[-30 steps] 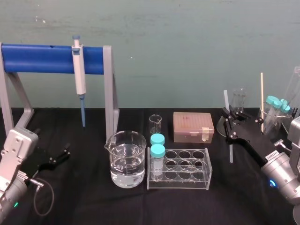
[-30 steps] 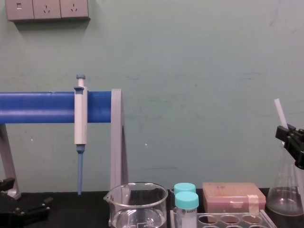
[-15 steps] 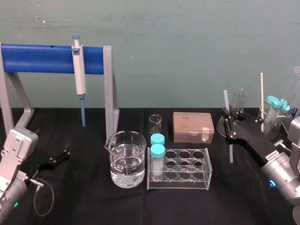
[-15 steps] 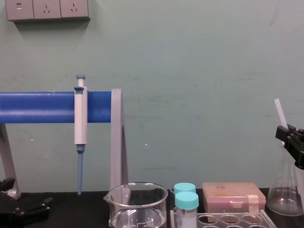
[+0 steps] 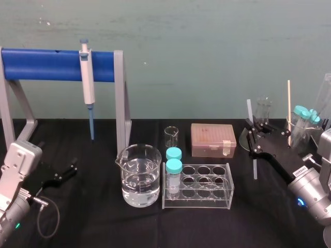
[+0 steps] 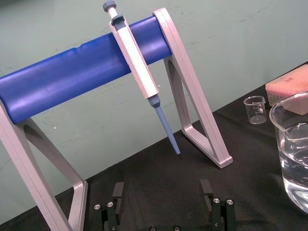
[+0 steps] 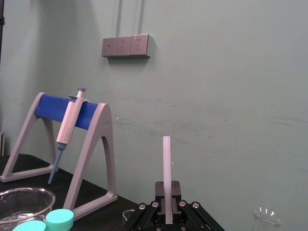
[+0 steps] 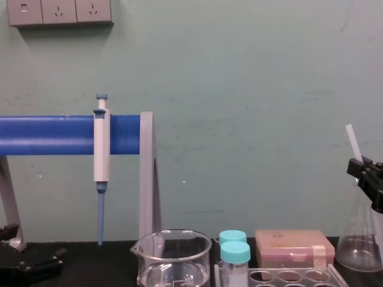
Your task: Pick up the stirring rod with one hand, then place it down.
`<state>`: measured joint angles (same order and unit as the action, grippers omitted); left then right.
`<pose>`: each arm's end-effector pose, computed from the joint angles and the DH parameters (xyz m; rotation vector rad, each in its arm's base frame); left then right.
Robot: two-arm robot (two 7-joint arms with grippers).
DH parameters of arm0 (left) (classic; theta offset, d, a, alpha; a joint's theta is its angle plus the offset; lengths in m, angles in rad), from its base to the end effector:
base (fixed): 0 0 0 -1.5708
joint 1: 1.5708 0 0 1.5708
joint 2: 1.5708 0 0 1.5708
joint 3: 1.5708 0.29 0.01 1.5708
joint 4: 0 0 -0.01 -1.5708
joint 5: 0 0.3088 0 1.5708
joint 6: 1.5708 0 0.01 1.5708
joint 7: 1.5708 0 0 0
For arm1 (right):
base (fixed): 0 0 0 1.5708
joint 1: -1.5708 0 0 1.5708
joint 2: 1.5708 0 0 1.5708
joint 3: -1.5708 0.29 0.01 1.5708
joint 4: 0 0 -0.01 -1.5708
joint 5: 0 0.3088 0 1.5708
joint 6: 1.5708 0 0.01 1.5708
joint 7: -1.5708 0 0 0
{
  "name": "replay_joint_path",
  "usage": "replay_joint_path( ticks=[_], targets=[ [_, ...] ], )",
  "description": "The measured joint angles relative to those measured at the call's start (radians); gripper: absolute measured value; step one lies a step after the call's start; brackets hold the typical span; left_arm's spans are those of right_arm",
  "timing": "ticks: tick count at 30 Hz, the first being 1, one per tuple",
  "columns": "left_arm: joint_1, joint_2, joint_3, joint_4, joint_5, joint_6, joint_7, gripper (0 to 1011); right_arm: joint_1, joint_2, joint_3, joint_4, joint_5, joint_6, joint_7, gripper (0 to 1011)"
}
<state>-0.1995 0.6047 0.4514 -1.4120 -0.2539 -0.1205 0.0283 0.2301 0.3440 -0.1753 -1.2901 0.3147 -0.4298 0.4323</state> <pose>0.3581 0.0827 -0.3023 0.3045 -0.2850 1.2480 0.3876 -0.0791 -0.2989 0.1504 -0.3243 -1.0478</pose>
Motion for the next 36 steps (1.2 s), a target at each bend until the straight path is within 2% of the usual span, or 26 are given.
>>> replay_joint_path(
  ticks=[36],
  targets=[
    [0.0, 0.0, 0.0, 0.0, 0.0, 0.0, 0.0, 1000, 0.0, 0.0, 0.0, 0.0, -0.001, 0.0, 0.0, 72]
  ],
)
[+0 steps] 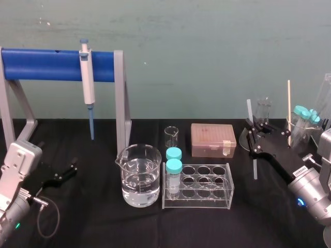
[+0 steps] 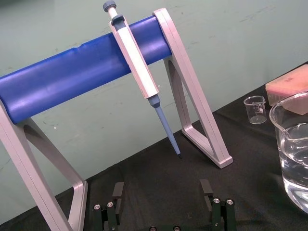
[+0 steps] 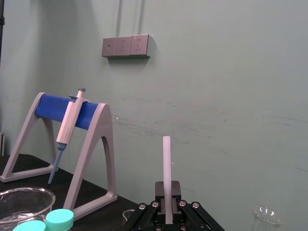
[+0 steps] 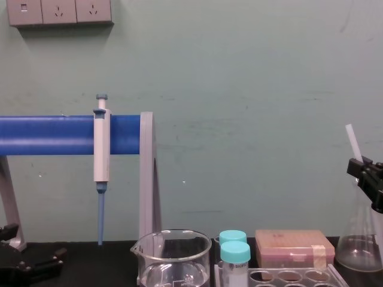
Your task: Pick up the stirring rod with one hand, then place it down.
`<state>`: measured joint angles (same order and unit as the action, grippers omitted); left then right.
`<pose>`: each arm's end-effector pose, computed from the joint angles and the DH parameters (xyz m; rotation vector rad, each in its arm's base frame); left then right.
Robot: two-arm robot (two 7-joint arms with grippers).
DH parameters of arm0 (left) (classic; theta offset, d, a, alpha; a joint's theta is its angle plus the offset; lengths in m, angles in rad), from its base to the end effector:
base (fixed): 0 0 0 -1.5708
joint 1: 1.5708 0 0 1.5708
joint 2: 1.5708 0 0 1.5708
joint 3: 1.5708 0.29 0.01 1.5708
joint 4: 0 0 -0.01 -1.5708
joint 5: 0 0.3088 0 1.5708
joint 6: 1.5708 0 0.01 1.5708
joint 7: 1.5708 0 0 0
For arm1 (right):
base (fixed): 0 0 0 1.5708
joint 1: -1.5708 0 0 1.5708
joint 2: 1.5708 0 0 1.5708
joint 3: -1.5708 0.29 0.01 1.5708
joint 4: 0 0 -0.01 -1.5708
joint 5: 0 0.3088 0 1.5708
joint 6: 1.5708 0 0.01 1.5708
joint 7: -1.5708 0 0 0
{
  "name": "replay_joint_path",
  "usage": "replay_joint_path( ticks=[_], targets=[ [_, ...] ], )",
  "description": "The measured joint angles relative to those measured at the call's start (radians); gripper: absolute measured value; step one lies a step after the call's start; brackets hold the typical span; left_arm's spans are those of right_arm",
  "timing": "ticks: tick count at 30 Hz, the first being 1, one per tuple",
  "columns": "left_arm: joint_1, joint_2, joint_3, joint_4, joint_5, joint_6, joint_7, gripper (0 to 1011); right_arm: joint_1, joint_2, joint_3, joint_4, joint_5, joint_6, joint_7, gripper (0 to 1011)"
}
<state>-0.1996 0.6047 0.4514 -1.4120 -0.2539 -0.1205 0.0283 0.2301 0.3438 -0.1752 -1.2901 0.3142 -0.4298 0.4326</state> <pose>0.3581 0.0827 -0.3022 0.3045 -0.2851 1.2480 0.3876 -0.0791 -0.2989 0.1501 -0.3246 -1.0474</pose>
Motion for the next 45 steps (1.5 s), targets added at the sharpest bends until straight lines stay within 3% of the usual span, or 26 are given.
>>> replay_joint_path(
  ticks=[11, 19, 27, 45],
  targets=[
    [0.0, 0.0, 0.0, 0.0, 0.0, 0.0, 0.0, 1000, 0.022, -0.007, -0.005, 0.013, -0.008, -0.012, 0.055, 72],
    [0.0, 0.0, 0.0, 0.0, 0.0, 0.0, 0.0, 1000, 0.069, -0.016, -0.028, 0.047, -0.022, -0.057, 0.094, 72],
    [0.0, 0.0, 0.0, 0.0, 0.0, 0.0, 0.0, 1000, 0.134, -0.031, -0.062, 0.122, -0.024, -0.095, 0.145, 71],
    [0.0, 0.0, 0.0, 0.0, 0.0, 0.0, 0.0, 1000, 0.231, -0.052, -0.116, 0.266, 0.046, -0.12, 0.262, 72]
  ],
)
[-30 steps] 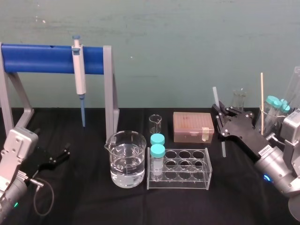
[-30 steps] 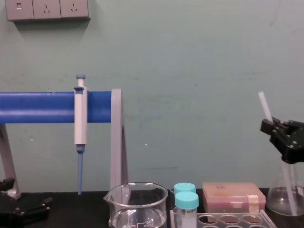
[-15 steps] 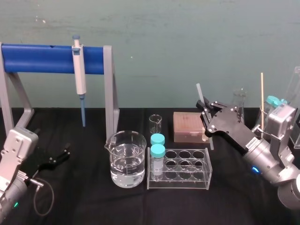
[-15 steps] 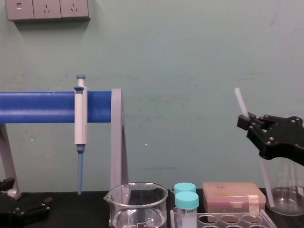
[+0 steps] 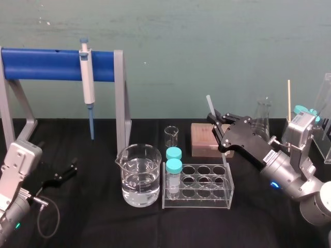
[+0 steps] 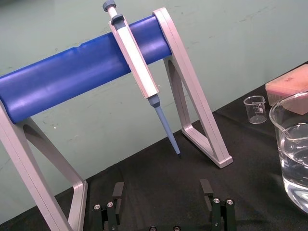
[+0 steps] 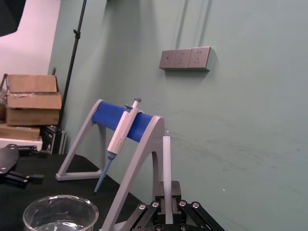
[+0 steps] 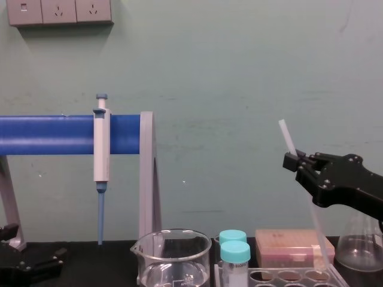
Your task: Pick up the stirring rod with one hand, then place it down.
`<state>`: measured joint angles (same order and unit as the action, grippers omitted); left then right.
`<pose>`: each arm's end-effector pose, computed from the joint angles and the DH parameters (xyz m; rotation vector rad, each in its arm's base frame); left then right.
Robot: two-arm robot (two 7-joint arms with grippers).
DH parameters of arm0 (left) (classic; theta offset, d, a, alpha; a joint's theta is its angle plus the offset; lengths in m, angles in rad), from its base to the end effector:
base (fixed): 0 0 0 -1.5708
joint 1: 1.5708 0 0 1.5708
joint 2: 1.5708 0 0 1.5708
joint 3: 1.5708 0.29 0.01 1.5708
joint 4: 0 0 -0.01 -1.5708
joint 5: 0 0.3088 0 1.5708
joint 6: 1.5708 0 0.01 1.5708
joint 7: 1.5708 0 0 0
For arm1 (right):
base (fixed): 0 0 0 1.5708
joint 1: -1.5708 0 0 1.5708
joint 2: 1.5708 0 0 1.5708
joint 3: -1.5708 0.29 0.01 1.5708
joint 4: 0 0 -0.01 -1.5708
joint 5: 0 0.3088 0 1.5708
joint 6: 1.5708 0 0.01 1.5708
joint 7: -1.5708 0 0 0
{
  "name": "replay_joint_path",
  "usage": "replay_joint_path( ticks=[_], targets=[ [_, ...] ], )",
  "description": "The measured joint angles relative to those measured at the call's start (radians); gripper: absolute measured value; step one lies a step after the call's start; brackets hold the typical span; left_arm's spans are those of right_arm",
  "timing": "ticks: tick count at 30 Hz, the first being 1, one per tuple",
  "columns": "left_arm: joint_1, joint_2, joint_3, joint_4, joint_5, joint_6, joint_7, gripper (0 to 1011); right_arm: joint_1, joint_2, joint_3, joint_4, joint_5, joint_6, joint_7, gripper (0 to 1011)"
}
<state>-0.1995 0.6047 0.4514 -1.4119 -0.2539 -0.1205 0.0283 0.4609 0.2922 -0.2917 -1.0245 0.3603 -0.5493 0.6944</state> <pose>0.3581 0.0827 -0.3023 0.3046 -0.2850 1.2480 0.4450 -0.0573 -0.2952 0.1673 -0.3797 -0.7690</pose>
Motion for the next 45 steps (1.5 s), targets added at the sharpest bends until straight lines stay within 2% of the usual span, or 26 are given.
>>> replay_joint_path(
  ticks=[8, 12, 25, 37, 45],
  targets=[
    [0.0, 0.0, 0.0, 0.0, 0.0, 0.0, 0.0, 1000, 0.039, -0.012, -0.02, 0.072, 0.041, -0.001, 0.06, 72],
    [0.0, 0.0, 0.0, 0.0, 0.0, 0.0, 0.0, 1000, 0.069, -0.022, -0.033, 0.132, 0.067, -0.004, 0.106, 72],
    [0.0, 0.0, 0.0, 0.0, 0.0, 0.0, 0.0, 1000, 0.132, -0.049, -0.057, 0.281, 0.096, -0.012, 0.177, 72],
    [0.0, 0.0, 0.0, 0.0, 0.0, 0.0, 0.0, 1000, 0.16, -0.06, -0.059, 0.361, 0.091, -0.013, 0.187, 72],
    [0.0, 0.0, 0.0, 0.0, 0.0, 0.0, 0.0, 1000, 0.162, -0.06, -0.057, 0.366, 0.085, -0.013, 0.187, 72]
  ],
)
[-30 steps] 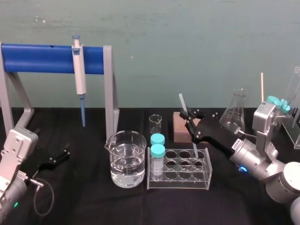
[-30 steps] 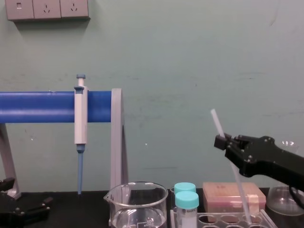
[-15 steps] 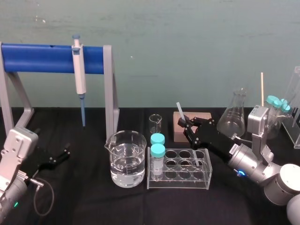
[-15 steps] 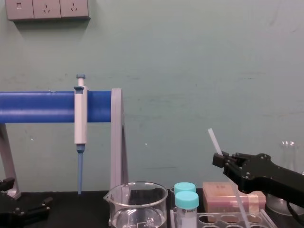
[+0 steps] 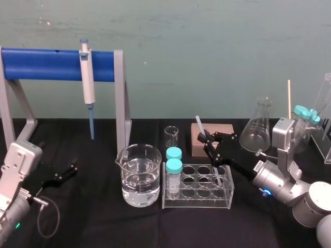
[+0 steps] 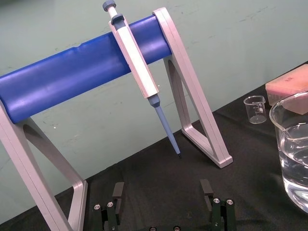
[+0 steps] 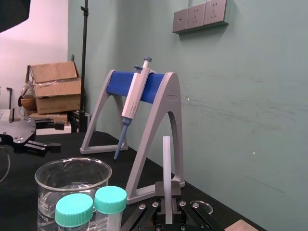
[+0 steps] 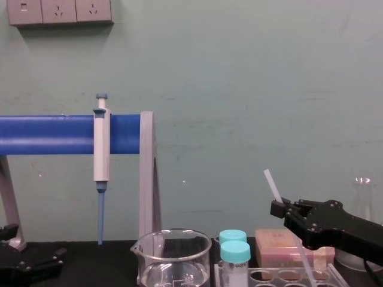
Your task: Pick up the stirring rod with one hand, then place it down.
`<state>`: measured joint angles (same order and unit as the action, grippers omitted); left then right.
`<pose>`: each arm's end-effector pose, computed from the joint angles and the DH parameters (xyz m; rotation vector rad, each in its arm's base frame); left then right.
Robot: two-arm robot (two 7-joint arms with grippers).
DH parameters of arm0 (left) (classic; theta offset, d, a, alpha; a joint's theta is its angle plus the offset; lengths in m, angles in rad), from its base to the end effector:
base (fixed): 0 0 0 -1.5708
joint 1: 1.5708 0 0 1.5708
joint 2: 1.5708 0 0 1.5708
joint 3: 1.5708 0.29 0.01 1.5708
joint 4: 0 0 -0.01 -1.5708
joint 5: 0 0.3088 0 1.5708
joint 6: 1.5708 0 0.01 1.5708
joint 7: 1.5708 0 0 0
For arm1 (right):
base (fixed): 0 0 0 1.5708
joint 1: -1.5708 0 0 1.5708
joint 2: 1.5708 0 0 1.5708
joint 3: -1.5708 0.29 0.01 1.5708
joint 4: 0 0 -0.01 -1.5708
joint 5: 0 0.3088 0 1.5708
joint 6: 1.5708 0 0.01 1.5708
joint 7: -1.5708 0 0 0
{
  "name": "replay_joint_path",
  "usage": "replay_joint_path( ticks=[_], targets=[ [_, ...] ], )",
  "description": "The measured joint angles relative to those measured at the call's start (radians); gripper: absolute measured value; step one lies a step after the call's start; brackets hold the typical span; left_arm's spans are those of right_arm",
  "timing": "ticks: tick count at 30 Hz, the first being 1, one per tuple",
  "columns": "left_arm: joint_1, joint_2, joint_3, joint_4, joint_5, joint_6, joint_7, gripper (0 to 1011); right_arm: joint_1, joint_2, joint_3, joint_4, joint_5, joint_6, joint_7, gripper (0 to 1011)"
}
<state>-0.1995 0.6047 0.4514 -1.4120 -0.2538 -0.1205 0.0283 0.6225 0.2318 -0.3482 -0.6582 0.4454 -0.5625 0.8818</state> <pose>0.3581 0.0827 -0.3023 0.3046 -0.2851 1.2479 0.4710 -0.0607 -0.3325 0.1132 -0.2049 -0.6798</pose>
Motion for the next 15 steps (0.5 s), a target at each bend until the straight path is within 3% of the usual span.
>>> replay_joint_path(
  ticks=[15],
  targets=[
    [0.0, 0.0, 0.0, 0.0, 0.0, 0.0, 0.0, 1000, 0.0, 0.001, 0.001, 0.0, -0.002, 0.001, 0.0, 71]
  ],
)
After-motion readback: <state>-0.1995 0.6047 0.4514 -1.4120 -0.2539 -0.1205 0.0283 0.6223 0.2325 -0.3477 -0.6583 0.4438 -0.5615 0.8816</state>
